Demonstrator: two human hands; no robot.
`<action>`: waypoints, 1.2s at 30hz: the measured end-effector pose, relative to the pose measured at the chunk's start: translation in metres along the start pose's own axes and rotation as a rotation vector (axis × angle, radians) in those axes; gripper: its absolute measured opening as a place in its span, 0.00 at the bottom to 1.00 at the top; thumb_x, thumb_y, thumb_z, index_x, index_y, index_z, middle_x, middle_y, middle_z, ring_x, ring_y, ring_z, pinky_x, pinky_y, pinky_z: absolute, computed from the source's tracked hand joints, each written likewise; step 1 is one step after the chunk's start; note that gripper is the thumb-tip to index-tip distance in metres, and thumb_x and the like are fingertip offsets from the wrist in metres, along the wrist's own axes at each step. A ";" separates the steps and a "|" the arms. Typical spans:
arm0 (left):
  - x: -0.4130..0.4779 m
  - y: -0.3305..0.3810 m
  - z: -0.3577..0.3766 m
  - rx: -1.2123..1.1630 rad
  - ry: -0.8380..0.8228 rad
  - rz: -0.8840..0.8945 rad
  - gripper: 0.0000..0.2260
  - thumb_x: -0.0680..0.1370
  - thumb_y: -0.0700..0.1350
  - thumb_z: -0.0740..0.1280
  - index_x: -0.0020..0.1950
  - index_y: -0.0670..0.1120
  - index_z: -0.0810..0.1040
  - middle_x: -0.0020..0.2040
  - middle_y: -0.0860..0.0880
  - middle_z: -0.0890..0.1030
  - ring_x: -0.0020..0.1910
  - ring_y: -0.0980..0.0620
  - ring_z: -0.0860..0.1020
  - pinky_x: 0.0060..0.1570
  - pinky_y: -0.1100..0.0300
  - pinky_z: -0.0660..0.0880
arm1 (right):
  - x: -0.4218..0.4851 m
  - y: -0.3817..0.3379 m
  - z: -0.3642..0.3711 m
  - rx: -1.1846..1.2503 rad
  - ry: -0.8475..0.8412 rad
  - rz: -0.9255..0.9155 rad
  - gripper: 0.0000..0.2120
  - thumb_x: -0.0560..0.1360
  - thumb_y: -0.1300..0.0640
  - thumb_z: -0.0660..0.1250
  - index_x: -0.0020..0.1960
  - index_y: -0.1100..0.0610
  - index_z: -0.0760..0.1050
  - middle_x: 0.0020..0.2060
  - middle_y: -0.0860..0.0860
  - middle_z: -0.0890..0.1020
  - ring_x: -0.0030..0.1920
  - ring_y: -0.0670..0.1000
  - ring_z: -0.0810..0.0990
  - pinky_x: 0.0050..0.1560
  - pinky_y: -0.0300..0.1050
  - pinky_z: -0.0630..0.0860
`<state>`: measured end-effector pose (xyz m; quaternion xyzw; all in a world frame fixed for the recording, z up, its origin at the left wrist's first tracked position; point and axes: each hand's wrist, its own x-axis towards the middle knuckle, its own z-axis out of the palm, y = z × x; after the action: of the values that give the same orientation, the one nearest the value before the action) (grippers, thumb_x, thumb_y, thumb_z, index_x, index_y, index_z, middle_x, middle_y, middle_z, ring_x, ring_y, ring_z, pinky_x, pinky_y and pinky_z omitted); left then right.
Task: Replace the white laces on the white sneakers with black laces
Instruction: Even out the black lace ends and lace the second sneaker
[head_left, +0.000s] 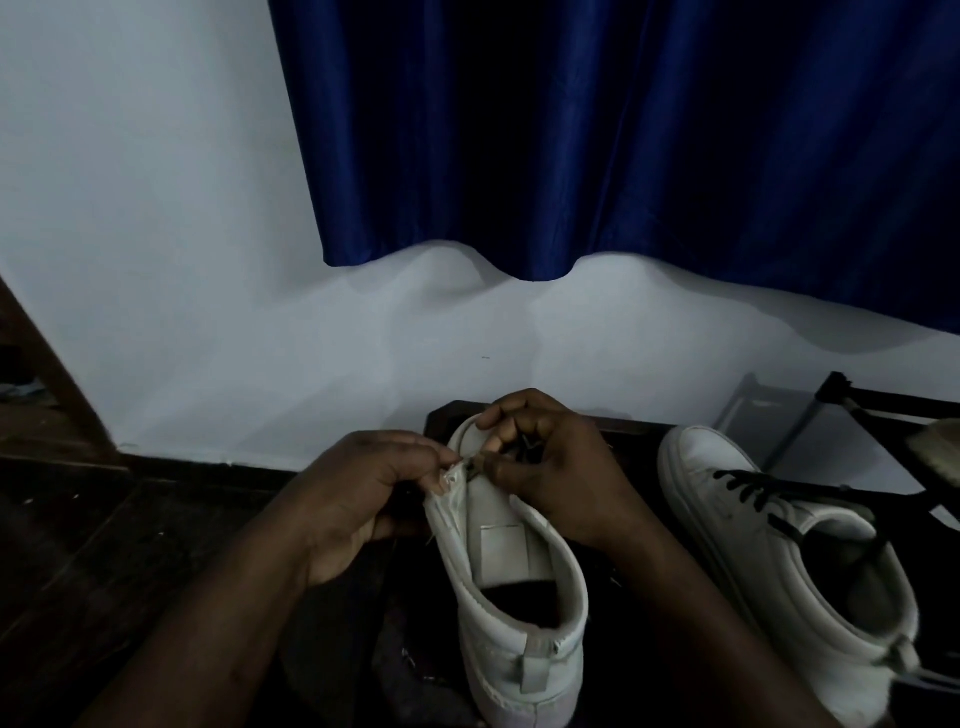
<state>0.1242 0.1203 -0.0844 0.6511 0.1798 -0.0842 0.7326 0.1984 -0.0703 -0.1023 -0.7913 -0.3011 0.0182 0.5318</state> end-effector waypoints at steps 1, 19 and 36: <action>0.000 0.000 0.000 0.004 -0.002 0.002 0.12 0.70 0.31 0.67 0.48 0.39 0.87 0.45 0.41 0.86 0.40 0.49 0.83 0.33 0.59 0.79 | 0.000 0.000 0.000 0.008 -0.004 -0.007 0.08 0.72 0.68 0.76 0.40 0.57 0.84 0.53 0.47 0.82 0.52 0.43 0.82 0.54 0.34 0.74; -0.001 0.001 -0.001 0.010 -0.022 0.005 0.11 0.71 0.32 0.68 0.50 0.37 0.86 0.44 0.41 0.85 0.40 0.48 0.83 0.34 0.58 0.79 | 0.001 0.005 0.005 0.013 0.017 -0.100 0.04 0.68 0.66 0.75 0.39 0.59 0.82 0.51 0.48 0.81 0.53 0.47 0.83 0.52 0.37 0.77; -0.009 0.002 0.005 0.017 0.011 0.049 0.05 0.78 0.38 0.71 0.48 0.39 0.86 0.46 0.39 0.87 0.39 0.50 0.85 0.34 0.59 0.80 | 0.003 0.005 0.000 -0.147 -0.056 -0.131 0.08 0.68 0.65 0.77 0.38 0.53 0.83 0.51 0.41 0.82 0.59 0.46 0.79 0.58 0.45 0.76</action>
<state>0.1175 0.1143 -0.0785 0.6620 0.1668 -0.0641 0.7278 0.2030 -0.0704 -0.1061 -0.8060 -0.3673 -0.0166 0.4639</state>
